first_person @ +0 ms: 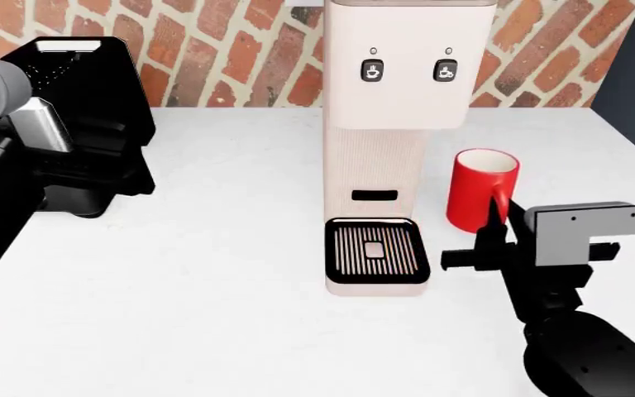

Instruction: Pick the mug from under the coffee machine dispenser and place it on the counter.

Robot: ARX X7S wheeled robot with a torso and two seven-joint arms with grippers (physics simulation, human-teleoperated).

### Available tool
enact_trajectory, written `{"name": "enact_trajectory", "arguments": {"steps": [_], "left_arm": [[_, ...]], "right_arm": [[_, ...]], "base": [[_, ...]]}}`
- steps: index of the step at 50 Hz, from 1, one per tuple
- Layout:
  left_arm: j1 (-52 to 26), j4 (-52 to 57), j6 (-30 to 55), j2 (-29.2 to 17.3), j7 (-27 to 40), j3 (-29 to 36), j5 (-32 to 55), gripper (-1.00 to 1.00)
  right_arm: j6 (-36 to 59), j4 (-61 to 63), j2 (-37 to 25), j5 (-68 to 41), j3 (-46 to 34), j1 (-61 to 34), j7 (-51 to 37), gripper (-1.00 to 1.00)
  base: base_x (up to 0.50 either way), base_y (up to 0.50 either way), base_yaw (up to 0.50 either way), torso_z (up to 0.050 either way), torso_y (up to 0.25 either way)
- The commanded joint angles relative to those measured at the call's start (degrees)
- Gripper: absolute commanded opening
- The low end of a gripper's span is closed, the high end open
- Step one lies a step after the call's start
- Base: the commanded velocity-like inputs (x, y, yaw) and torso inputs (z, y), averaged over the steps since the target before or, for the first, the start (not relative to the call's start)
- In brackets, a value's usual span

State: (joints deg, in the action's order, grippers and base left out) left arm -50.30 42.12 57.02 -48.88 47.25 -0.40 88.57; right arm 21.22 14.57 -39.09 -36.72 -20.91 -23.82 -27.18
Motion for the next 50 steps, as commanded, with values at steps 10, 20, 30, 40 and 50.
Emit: {"name": "enact_trajectory", "arguments": {"steps": [10,20,30,40,50], "left_arm": [[0.6,-0.01,-0.57,-0.08,-0.4,0.16,-0.6,1.0],[0.91,-0.06,-0.8,-0.13,-0.67,0.29,-1.0,1.0],[1.12,-0.07,-1.07,-0.26,-0.8,0.29,-1.13,1.0],[1.22,-0.02,-1.29,-0.44,-0.77,0.31,-1.08,1.0],[1.31,-0.13,-1.48,-0.47,-0.94,0.47,-1.36,1.0]], "right_arm": [[-0.22,-0.46,0.18,1.12,0.15,0.05,0.32,-1.0],[-0.49,-1.25,0.49,1.28,-0.07,0.15,0.56,-1.0],[-0.59,-1.71,0.66,1.32,-0.14,0.26,0.56,-1.0],[-0.38,-1.96,0.73,1.17,-0.18,0.23,0.55,-1.0],[-0.52,-2.8,0.9,1.38,-0.45,0.23,0.86,-1.0]], "base": [[0.0,0.0,0.0,0.0,0.0],[0.0,0.0,0.0,0.0,0.0],[0.0,0.0,0.0,0.0,0.001],[0.0,0.0,0.0,0.0,0.0],[0.0,0.0,0.0,0.0,0.0]]}}
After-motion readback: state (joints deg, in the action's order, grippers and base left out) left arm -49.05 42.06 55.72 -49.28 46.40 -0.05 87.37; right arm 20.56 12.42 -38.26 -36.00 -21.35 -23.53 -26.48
